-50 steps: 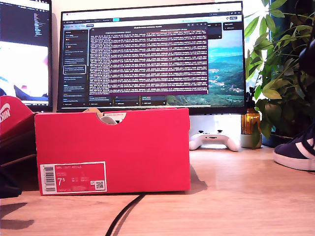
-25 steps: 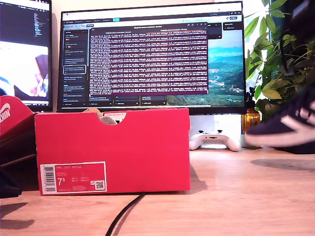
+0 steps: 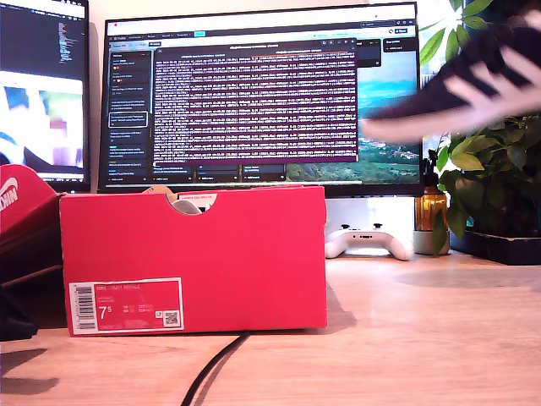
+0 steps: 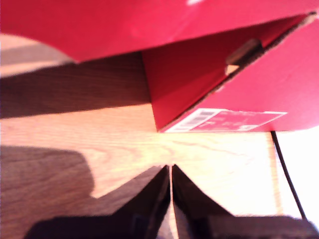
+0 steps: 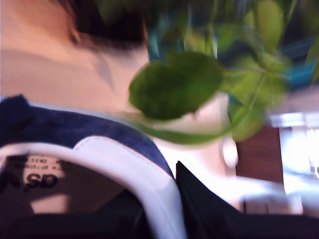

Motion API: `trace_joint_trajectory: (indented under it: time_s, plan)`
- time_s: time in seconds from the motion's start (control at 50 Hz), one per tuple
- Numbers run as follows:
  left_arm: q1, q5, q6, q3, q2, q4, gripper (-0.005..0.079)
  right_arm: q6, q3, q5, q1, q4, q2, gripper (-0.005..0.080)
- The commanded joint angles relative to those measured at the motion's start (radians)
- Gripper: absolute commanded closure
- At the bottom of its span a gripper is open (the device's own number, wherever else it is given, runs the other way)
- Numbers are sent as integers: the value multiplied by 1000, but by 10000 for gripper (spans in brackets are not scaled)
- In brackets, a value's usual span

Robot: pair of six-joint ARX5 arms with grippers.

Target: Pack the blue shoes by picking the first shoe and placing it inside the red shoebox, left side, then picking and rotating the second shoe and placing it in the shoebox

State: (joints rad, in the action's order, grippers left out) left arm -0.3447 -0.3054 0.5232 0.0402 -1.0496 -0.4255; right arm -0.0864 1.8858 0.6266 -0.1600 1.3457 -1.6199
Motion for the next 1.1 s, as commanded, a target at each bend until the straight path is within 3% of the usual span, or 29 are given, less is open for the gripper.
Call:
trace_joint_trajectory:
  time_s: [0.0, 0.42, 0.68, 0.82, 1.08]
  plan:
    - [-2, 0, -7, -18, -5, -7, 764, -25, 44, -16, -6, -50, 37, 763]
    - [-2, 0, -7, -18, -5, -7, 764, -294, 65, -300, -102, -249, 37, 763]
    - [-2, 0, -6, -18, -5, -7, 764, -464, 65, -342, -167, -371, 37, 763]
    - [-2, 0, -7, -18, -5, -7, 764, -520, 64, -385, -195, -507, 23, 763]
    - [-2, 0, -7, -18, -5, -8, 764, -772, 65, -516, -243, -738, -47, 763]
